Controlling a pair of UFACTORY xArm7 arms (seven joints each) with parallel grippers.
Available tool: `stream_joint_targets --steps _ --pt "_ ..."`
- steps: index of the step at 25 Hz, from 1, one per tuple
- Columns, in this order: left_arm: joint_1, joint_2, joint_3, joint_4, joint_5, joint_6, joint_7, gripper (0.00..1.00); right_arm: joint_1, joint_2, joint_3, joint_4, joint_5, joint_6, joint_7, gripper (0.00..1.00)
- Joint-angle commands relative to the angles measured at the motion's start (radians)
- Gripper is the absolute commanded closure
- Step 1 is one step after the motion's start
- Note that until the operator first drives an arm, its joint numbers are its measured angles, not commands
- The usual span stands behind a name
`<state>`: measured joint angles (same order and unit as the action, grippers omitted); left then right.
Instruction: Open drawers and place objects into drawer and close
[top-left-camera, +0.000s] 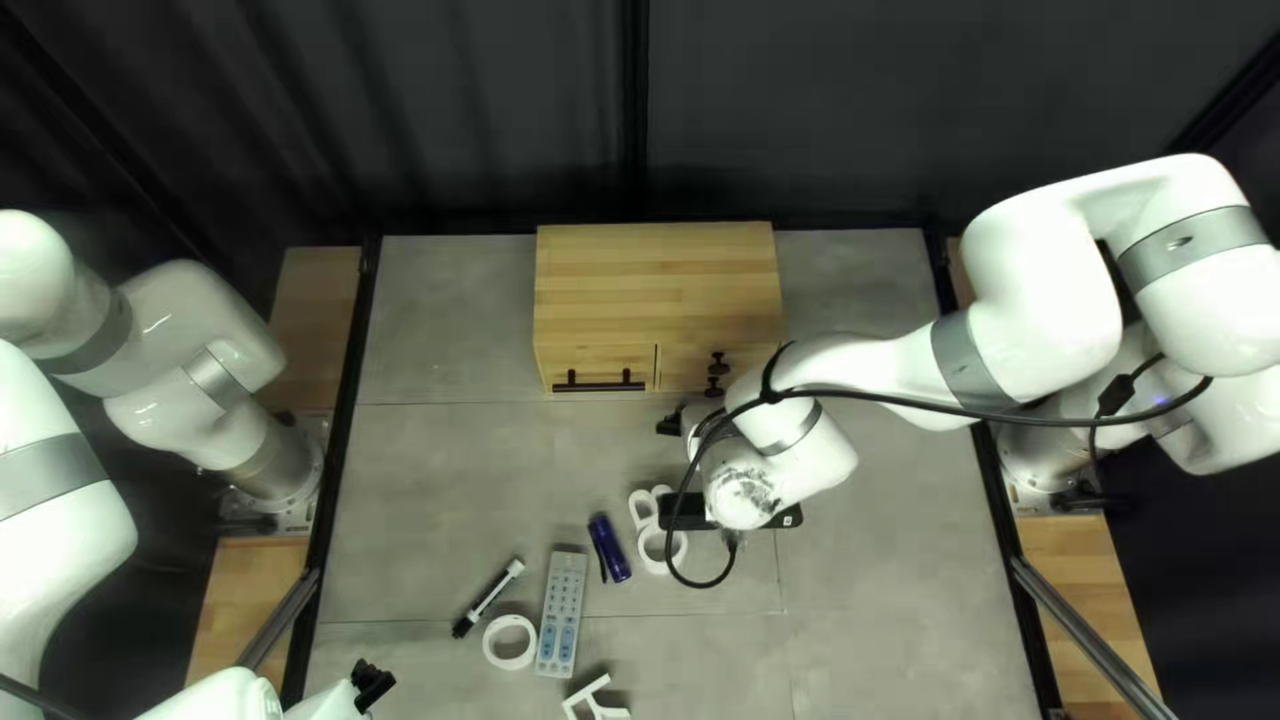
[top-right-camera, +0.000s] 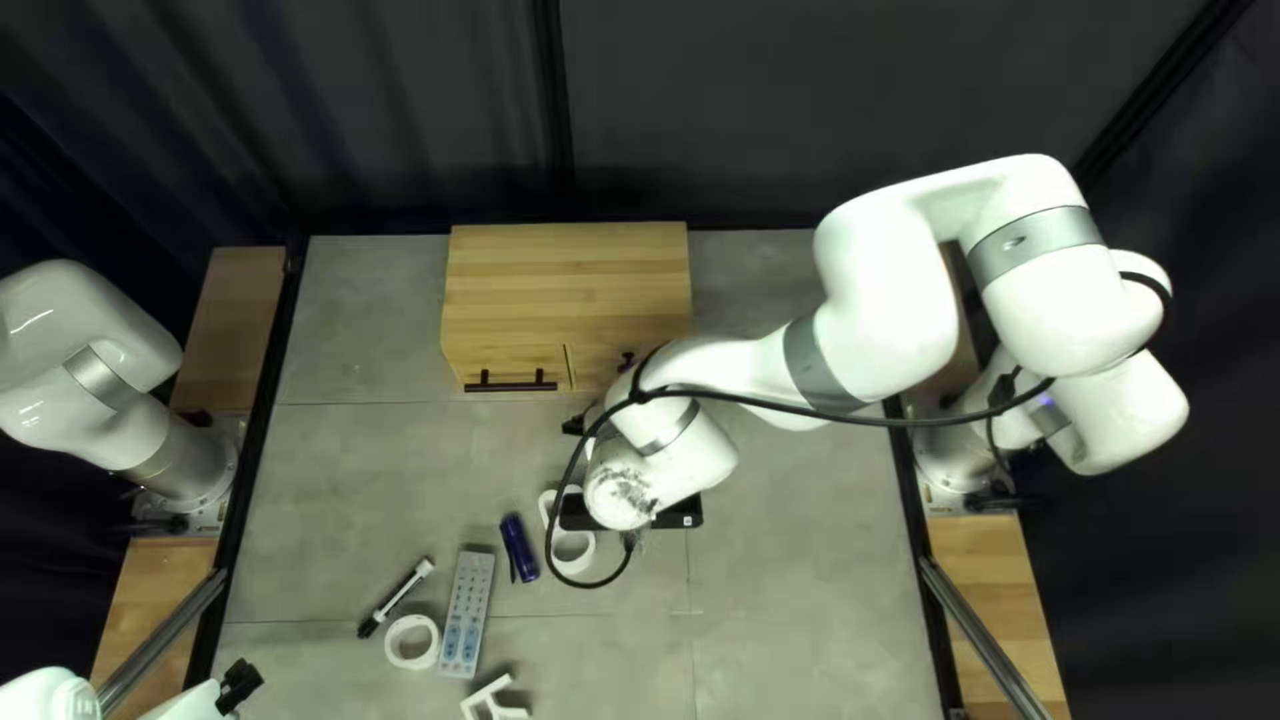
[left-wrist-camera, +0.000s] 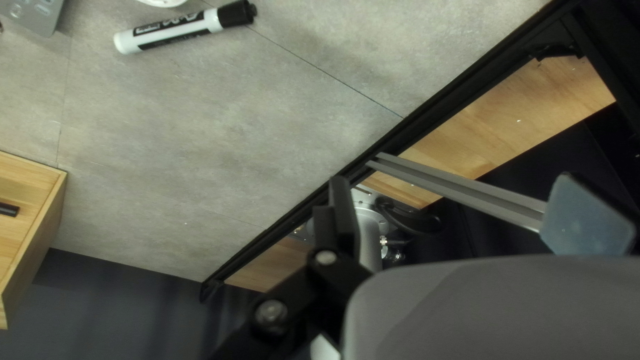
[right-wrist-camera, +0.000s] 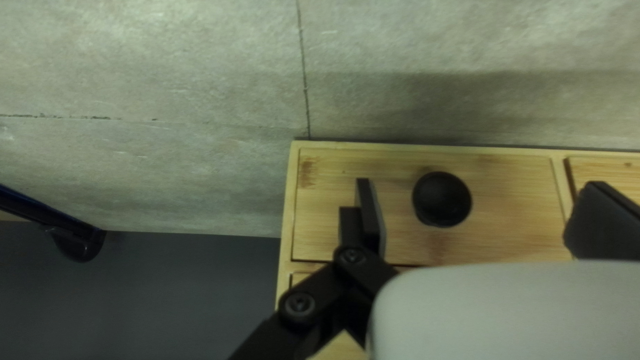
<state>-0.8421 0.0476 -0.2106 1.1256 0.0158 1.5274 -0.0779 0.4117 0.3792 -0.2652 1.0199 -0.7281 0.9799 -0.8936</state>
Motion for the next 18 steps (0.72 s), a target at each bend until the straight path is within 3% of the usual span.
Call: stream_joint_targets --steps 1,18 --pt "0.000 0.000 0.000 0.000 0.000 0.000 0.000 0.00 -0.006 0.009 -0.004 0.002 -0.003 -0.007 -0.002 0.01" --pt "0.000 0.000 0.000 0.000 0.000 0.000 0.000 0.00 -0.017 0.027 -0.015 0.008 -0.027 -0.033 -0.008 0.05"
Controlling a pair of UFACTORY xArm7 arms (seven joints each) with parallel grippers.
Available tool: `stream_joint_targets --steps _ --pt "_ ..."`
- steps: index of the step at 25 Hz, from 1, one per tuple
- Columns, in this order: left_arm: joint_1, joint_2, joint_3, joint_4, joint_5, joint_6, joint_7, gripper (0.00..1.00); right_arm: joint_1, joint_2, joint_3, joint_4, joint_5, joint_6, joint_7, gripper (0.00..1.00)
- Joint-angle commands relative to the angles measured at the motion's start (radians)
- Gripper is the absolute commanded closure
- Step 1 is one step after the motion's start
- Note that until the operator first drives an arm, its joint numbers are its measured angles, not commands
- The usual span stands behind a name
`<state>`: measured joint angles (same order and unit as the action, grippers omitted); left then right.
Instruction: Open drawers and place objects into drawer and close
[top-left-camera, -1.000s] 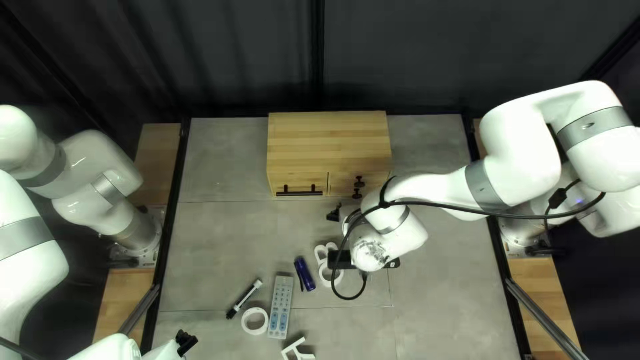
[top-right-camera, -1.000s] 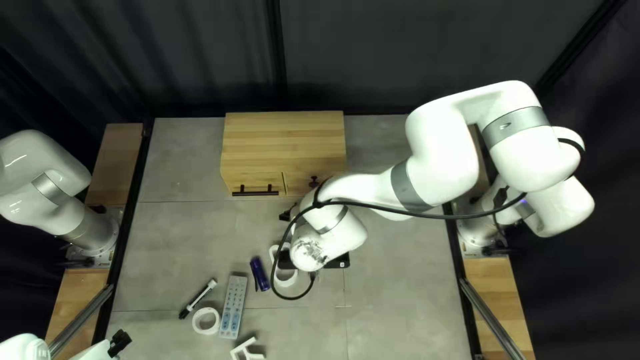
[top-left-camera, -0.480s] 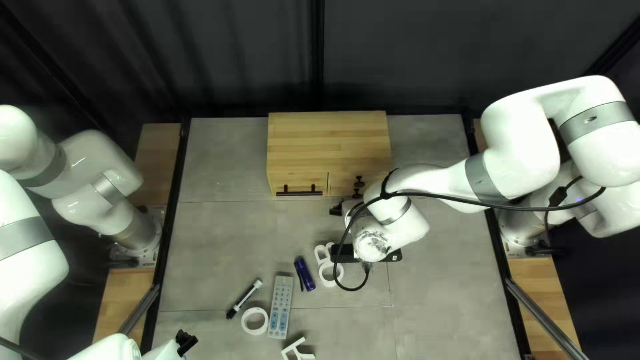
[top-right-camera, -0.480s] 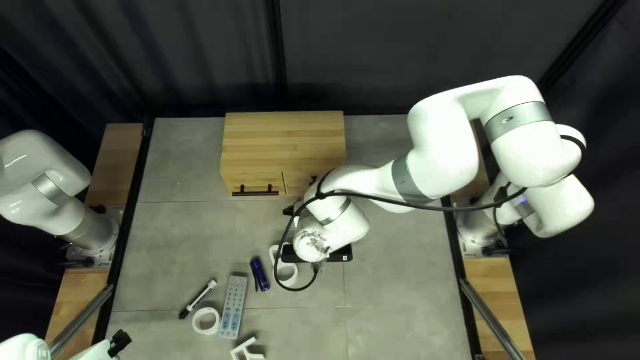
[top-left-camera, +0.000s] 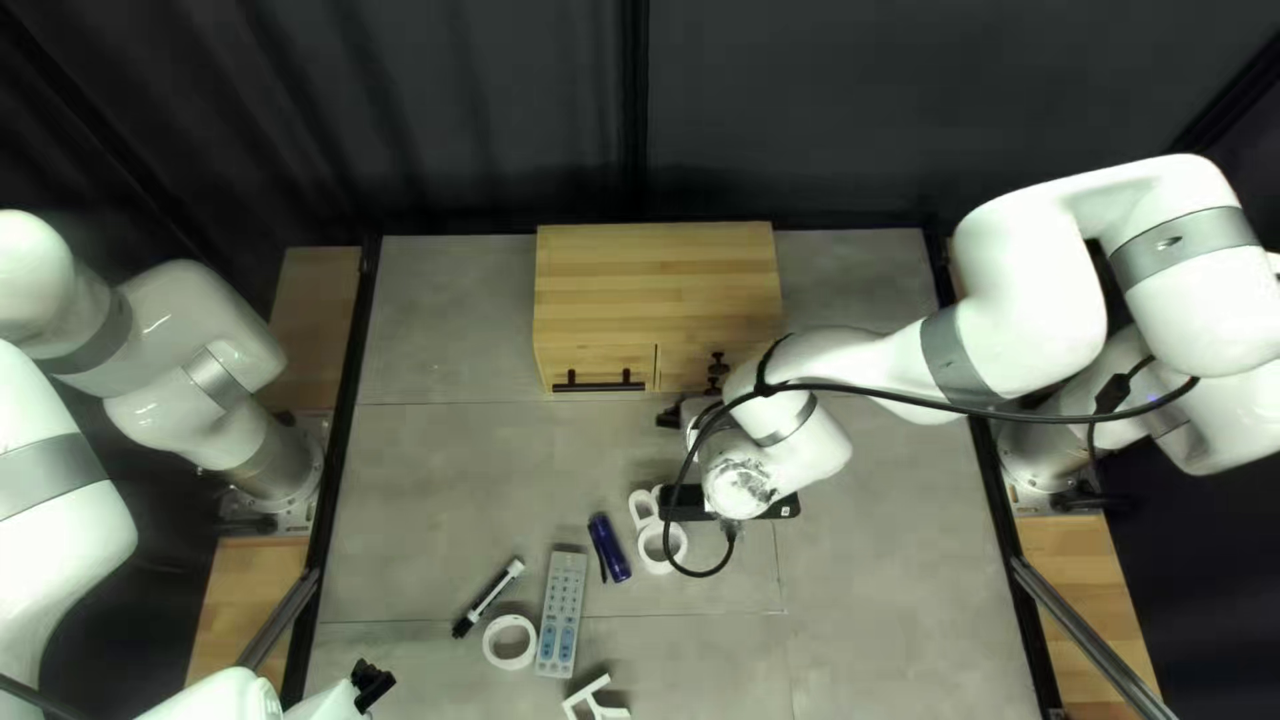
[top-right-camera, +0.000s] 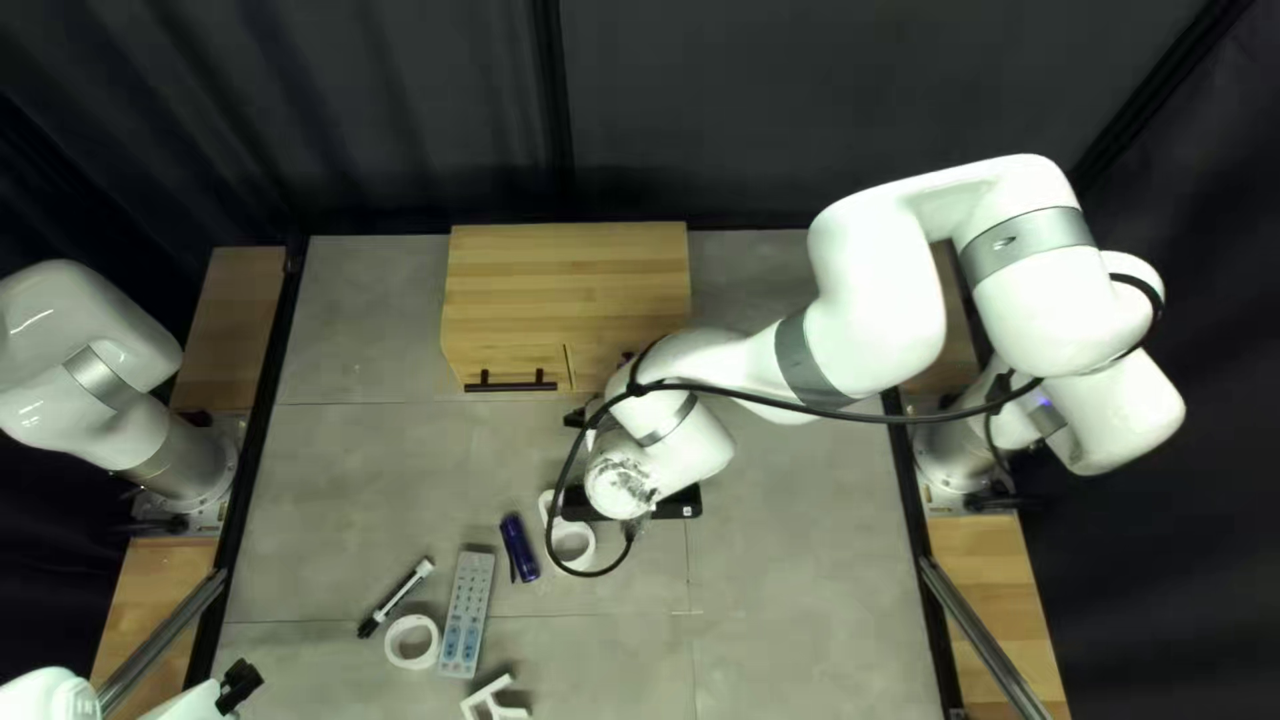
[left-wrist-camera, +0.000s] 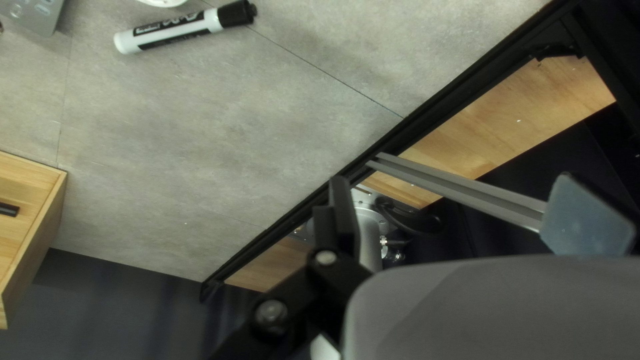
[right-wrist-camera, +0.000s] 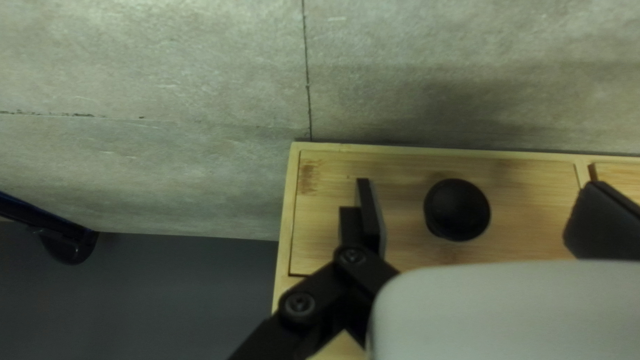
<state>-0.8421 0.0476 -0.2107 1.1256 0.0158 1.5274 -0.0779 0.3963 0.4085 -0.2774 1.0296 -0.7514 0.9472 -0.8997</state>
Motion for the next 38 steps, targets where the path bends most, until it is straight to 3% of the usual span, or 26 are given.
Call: stream_joint_targets --steps 1,11,14,16,18,30,38 --pt "0.000 0.000 0.000 0.000 0.000 0.000 0.000 0.00 -0.002 -0.003 -0.003 -0.003 -0.004 0.000 -0.001 0.07" --pt "0.000 0.000 0.000 0.000 0.000 0.000 0.000 0.00 0.000 -0.005 -0.004 -0.005 -0.002 0.009 0.001 0.11" --pt "0.000 0.000 0.000 0.000 0.000 0.000 0.000 0.00 -0.002 -0.002 -0.005 -0.002 -0.005 0.008 0.000 0.18" --pt "0.000 0.000 0.000 0.000 0.000 0.000 0.000 0.00 -0.004 0.005 -0.006 0.002 -0.007 0.004 0.000 0.32" --pt "0.000 0.000 0.000 0.000 0.000 0.000 0.000 0.00 -0.004 0.011 -0.006 0.006 -0.007 0.003 -0.001 0.37" --pt "0.000 0.000 0.000 0.000 0.000 0.000 0.000 0.00 -0.002 -0.029 -0.009 -0.038 -0.017 -0.014 0.015 0.24" --pt "0.000 0.000 0.000 0.000 0.000 0.000 0.000 0.00 -0.003 0.002 0.000 0.005 -0.005 -0.016 -0.002 0.20"
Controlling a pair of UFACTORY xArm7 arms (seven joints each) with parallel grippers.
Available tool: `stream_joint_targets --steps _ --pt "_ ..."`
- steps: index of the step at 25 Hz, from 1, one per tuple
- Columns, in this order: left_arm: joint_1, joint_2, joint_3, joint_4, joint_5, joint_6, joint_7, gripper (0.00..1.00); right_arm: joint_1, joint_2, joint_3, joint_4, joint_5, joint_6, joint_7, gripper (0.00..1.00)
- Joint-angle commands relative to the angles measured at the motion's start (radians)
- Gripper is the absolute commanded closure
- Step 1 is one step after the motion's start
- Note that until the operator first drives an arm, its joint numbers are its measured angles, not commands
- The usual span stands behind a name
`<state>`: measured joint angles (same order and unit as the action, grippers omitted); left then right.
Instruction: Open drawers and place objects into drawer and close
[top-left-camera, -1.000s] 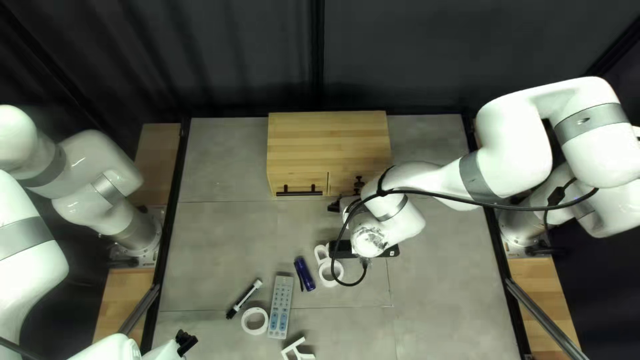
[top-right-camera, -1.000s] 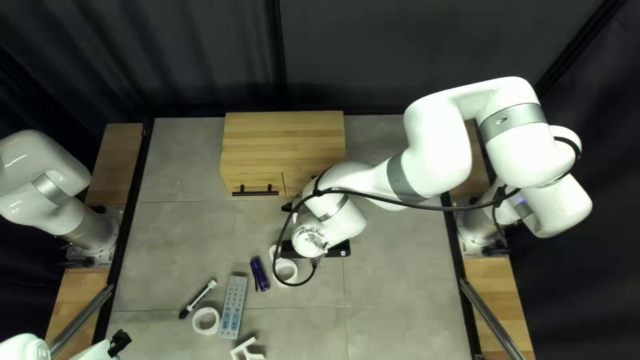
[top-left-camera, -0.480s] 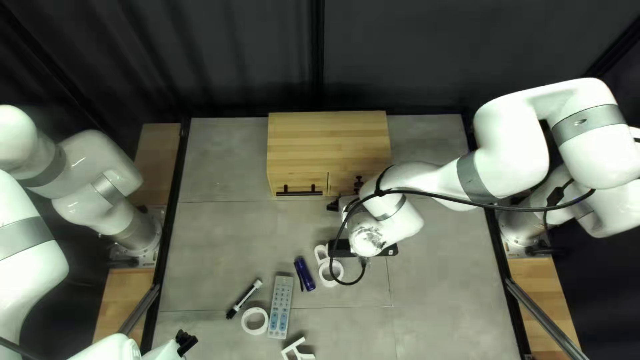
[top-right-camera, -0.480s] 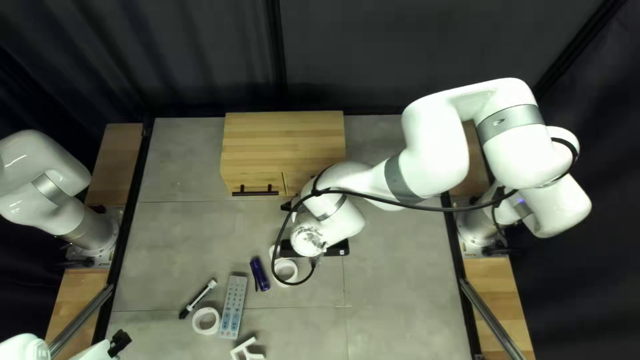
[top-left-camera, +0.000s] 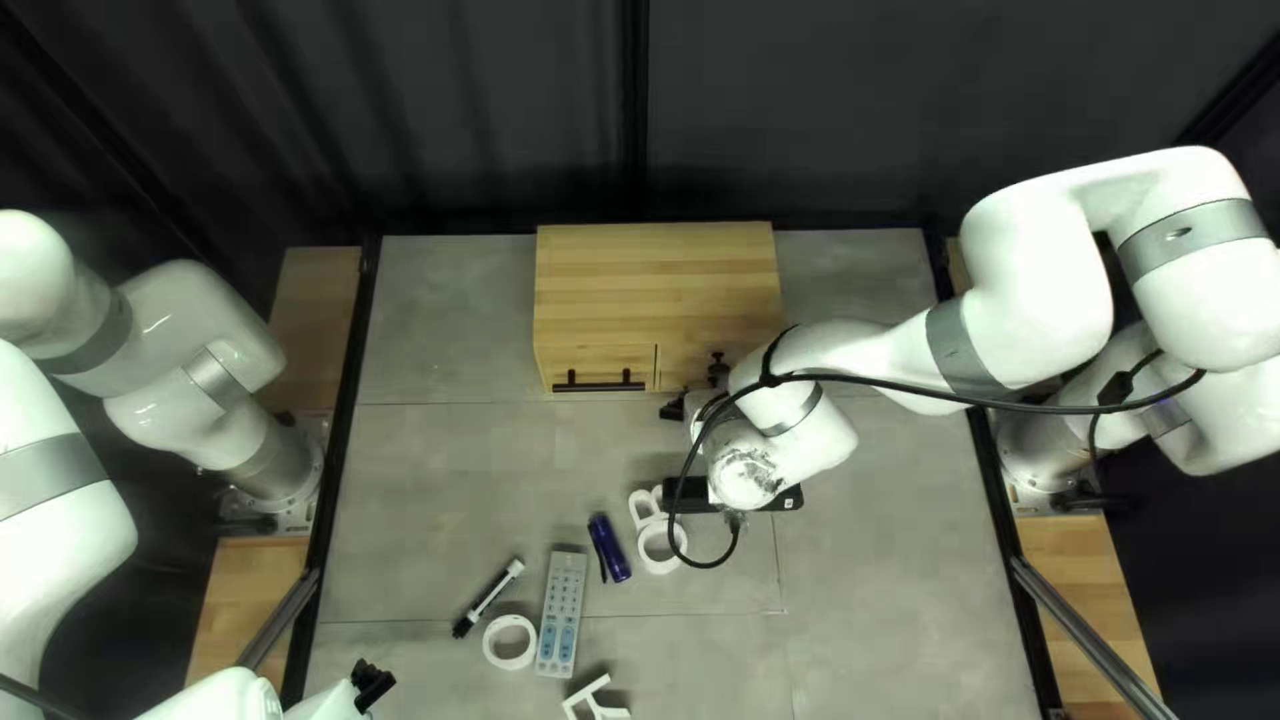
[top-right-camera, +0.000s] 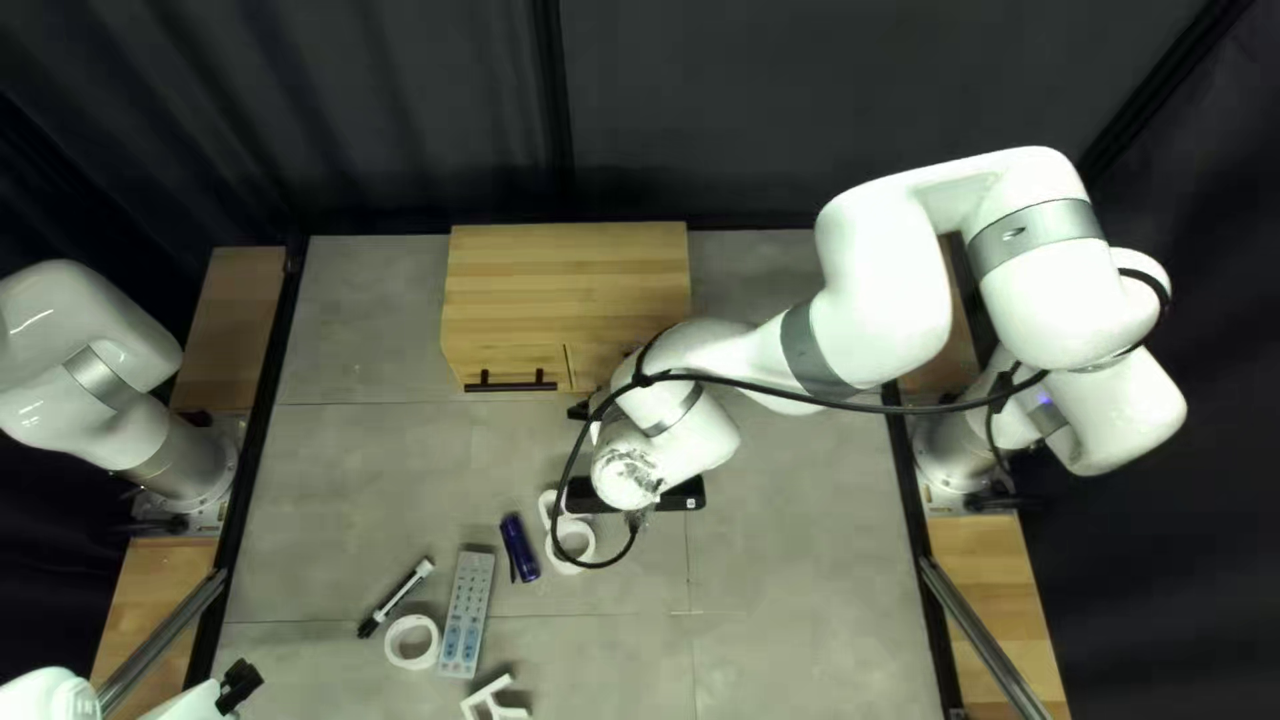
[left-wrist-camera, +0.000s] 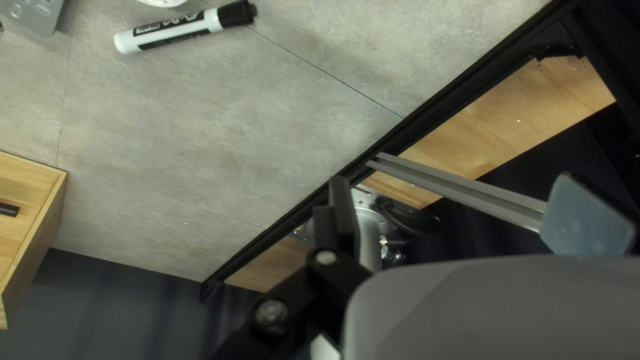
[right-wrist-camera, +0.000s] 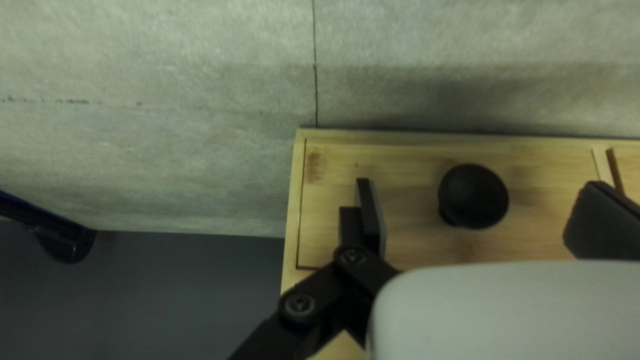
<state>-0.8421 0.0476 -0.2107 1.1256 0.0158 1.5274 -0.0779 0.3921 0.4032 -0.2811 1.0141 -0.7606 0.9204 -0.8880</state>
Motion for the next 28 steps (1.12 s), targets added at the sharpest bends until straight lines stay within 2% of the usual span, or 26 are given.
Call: stream_joint_targets --steps 1,9,20,22,26,28 --pt "0.000 0.000 0.000 0.000 0.000 0.000 0.000 0.00 0.002 0.007 0.004 0.021 0.003 0.012 -0.014 0.20" --pt "0.000 0.000 0.000 0.000 0.000 0.000 0.000 0.00 0.006 -0.021 -0.003 -0.032 -0.009 0.014 0.011 0.26" --pt "0.000 0.000 0.000 0.000 0.000 0.000 0.000 0.00 0.005 -0.008 -0.006 -0.006 -0.011 0.023 0.003 0.30" --pt "0.000 0.000 0.000 0.000 0.000 0.000 0.000 0.00 0.005 -0.007 -0.005 -0.005 -0.011 0.021 0.003 0.35" --pt "0.000 0.000 0.000 0.000 0.000 0.000 0.000 0.00 0.005 -0.006 -0.003 0.001 -0.007 0.025 -0.002 0.57" --pt "0.000 0.000 0.000 0.000 0.000 0.000 0.000 0.00 0.005 -0.006 -0.003 0.002 -0.007 0.025 -0.003 0.54"
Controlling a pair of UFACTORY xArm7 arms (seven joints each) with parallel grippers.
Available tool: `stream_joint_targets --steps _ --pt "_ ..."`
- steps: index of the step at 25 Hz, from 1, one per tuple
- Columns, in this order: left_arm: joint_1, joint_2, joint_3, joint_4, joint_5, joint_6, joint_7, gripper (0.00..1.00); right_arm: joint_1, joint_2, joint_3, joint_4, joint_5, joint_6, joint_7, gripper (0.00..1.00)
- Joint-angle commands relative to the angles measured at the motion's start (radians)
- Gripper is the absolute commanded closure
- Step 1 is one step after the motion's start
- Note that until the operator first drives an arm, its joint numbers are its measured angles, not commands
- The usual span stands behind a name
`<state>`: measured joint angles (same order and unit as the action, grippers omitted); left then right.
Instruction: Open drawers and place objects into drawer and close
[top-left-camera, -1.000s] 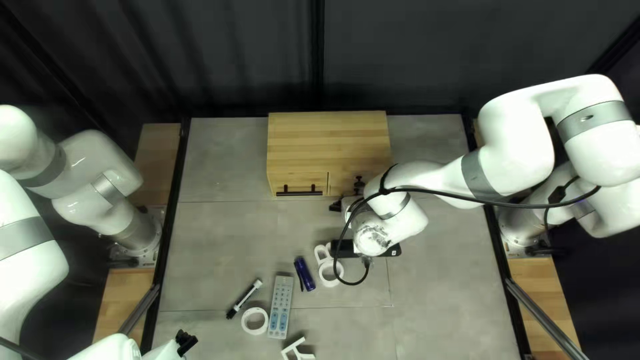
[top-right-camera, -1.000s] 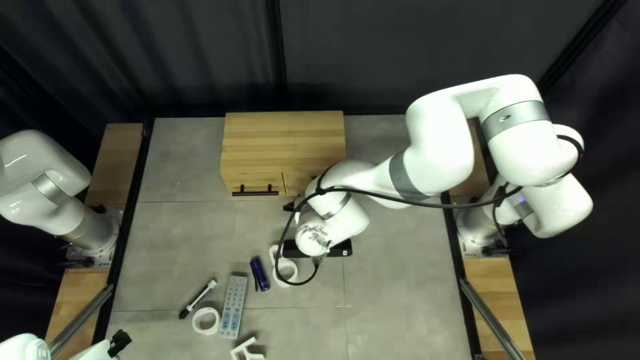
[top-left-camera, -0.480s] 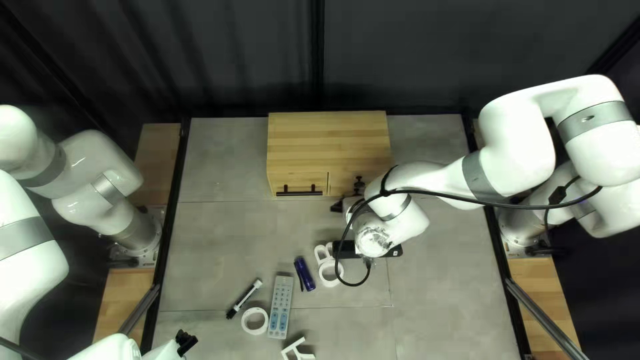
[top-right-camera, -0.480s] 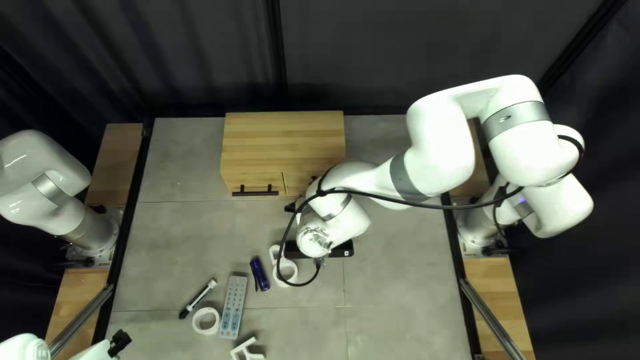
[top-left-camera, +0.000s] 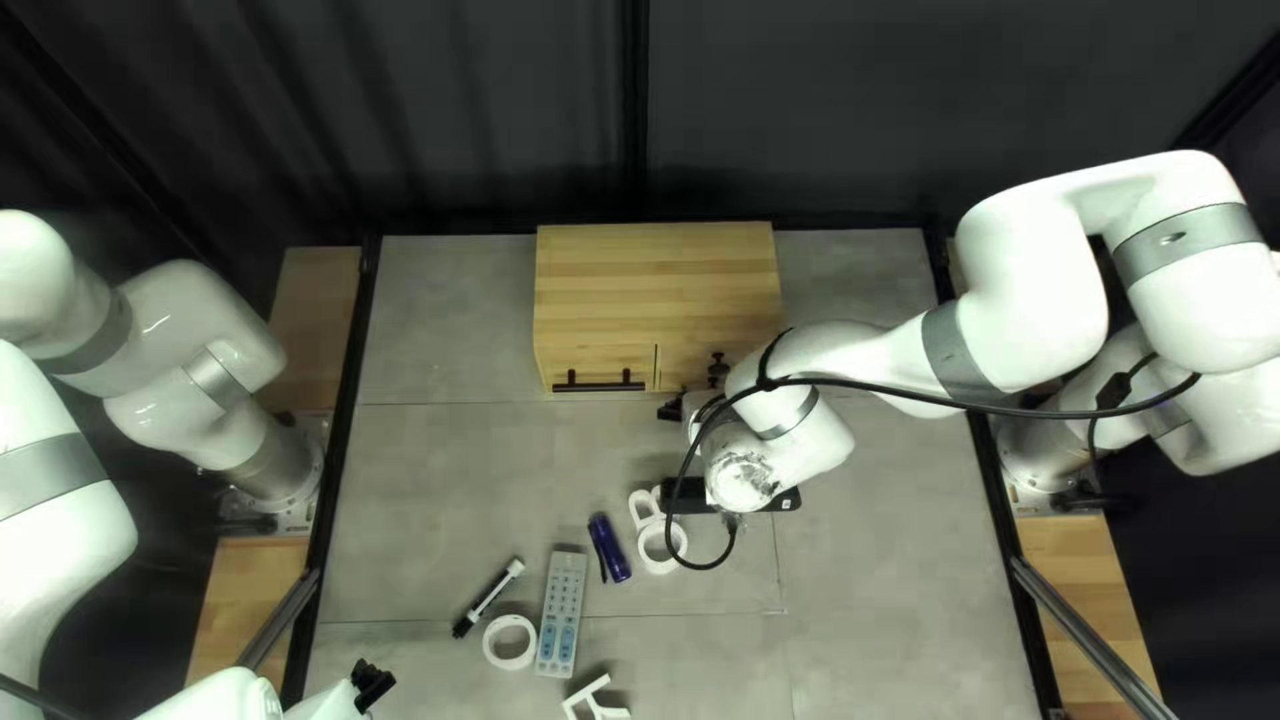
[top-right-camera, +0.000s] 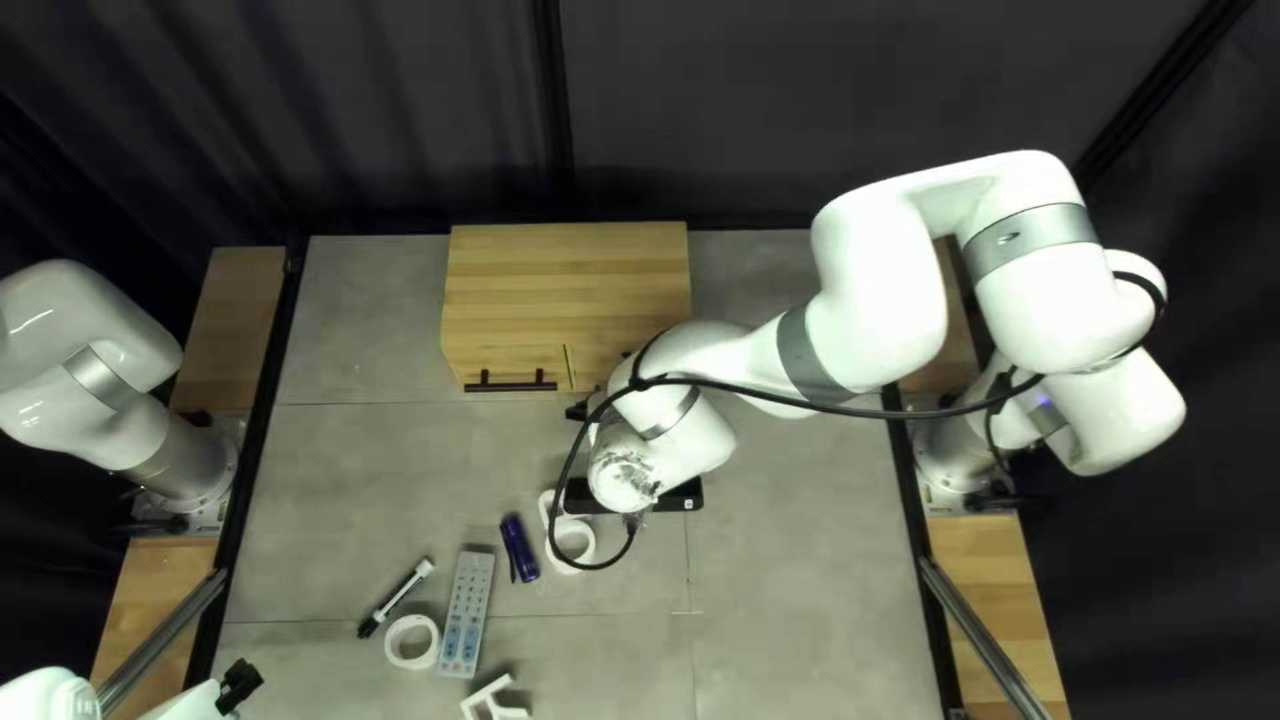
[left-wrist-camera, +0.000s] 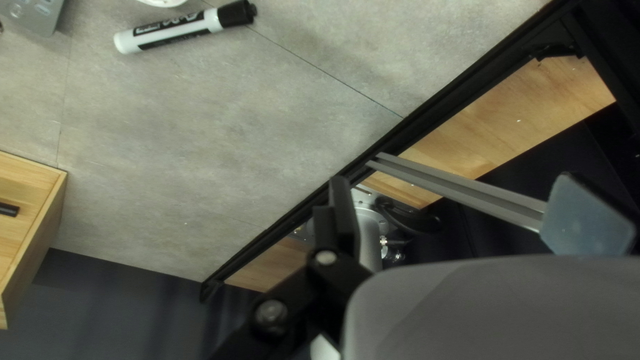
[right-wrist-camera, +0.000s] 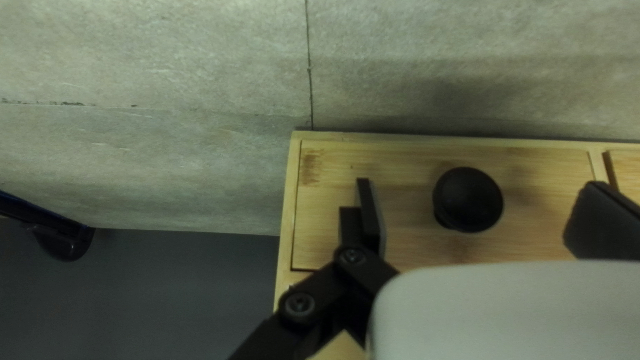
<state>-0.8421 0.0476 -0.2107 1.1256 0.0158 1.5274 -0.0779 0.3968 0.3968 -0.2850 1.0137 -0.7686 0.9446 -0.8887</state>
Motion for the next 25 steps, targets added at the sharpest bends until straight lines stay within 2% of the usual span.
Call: stream_joint_targets --steps 1,2,4,5,7,13,21,25 --pt "0.000 0.000 0.000 0.000 0.000 0.000 0.000 0.00 0.000 0.000 0.000 0.003 0.000 0.001 -0.003 0.54" --pt "0.000 0.000 0.000 0.000 0.000 0.000 0.000 0.00 0.000 -0.001 0.000 0.003 -0.001 0.001 -0.003 0.57" --pt "0.000 0.000 0.000 0.000 0.000 0.000 0.000 0.00 0.000 -0.001 0.000 0.004 -0.002 0.002 -0.004 0.74" --pt "0.000 0.000 0.000 0.000 0.000 0.000 0.000 0.00 0.000 -0.001 0.000 0.004 -0.002 0.002 -0.004 0.79" --pt "0.000 0.000 0.000 0.000 0.000 0.000 0.000 0.00 0.002 -0.001 0.002 0.003 -0.001 0.003 -0.003 0.76" --pt "0.000 0.000 0.000 0.000 0.000 0.000 0.000 0.00 0.012 -0.004 0.008 0.004 0.001 0.012 0.001 0.78" --pt "0.000 0.000 0.000 0.000 0.000 0.000 0.000 0.00 0.023 -0.001 0.014 0.005 -0.001 0.020 0.008 0.76" --pt "0.000 0.000 0.000 0.000 0.000 0.000 0.000 0.00 0.026 0.000 0.016 0.006 -0.003 0.024 0.009 0.80"
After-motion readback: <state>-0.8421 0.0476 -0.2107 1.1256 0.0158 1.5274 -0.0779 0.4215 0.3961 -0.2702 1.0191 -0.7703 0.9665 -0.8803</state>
